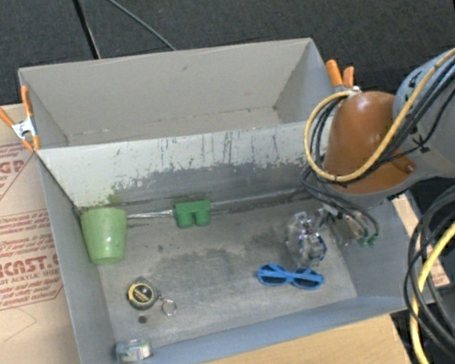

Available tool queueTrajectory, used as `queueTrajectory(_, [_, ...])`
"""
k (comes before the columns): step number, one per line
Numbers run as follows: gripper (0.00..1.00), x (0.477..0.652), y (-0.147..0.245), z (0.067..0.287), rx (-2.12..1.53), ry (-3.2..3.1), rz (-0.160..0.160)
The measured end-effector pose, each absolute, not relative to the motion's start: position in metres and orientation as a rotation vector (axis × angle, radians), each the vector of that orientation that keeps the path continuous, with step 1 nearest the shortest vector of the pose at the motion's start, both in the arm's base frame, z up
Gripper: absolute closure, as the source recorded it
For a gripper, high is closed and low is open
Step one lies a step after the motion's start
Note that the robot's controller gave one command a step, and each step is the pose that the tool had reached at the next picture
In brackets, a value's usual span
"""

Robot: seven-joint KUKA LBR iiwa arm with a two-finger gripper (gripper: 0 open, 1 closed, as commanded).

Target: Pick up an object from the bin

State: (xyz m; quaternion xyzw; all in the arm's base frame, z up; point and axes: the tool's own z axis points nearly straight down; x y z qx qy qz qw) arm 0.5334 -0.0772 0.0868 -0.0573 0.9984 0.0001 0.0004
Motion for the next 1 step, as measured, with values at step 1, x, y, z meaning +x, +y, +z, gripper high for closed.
queueTrajectory(1, [0.00, 0.5334, -0.0772, 0.0868, -0.180, 3.136, 0.000])
